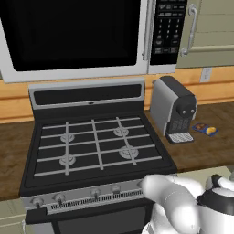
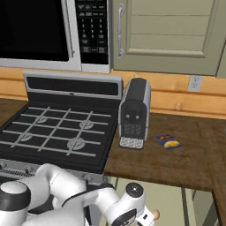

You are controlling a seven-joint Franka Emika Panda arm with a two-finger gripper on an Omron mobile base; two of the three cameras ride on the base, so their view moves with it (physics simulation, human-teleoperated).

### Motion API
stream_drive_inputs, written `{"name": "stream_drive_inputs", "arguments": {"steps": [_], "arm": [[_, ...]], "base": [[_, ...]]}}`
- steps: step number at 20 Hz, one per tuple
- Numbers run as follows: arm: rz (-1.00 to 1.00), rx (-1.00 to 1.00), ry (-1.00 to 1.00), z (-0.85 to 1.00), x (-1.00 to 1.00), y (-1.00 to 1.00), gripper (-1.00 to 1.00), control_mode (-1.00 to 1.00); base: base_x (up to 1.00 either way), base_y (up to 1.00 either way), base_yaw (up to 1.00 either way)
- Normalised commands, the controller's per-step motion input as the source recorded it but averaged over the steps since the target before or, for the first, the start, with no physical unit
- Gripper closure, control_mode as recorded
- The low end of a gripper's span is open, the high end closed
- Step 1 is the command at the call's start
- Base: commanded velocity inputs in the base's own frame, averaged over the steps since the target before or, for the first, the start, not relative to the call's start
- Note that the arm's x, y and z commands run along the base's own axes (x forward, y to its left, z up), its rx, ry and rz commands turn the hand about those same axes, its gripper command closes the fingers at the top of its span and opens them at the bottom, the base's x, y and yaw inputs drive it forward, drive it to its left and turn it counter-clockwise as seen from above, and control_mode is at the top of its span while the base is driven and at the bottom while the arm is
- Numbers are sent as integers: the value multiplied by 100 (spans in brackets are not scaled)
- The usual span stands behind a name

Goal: Pick the wooden spoon from the drawer and place it on the counter.

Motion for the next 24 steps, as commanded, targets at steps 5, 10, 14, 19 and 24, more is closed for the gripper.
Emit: {"name": "stream_drive_inputs", "arguments": {"steps": [5,10,14,19,24], "arm": [[0,0,1,-21,0,-14,-100,-100],[0,0,3,-22,0,-7,-100,-100],[0,1,4,-29,0,-9,-100,-100],[0,1,0,-26,0,0,-100,-100],[0,0,0,-23,0,0,100,-100]], "base": [[0,0,0],[0,0,0],[0,0,0],[0,0,0],[0,0,0]]}}
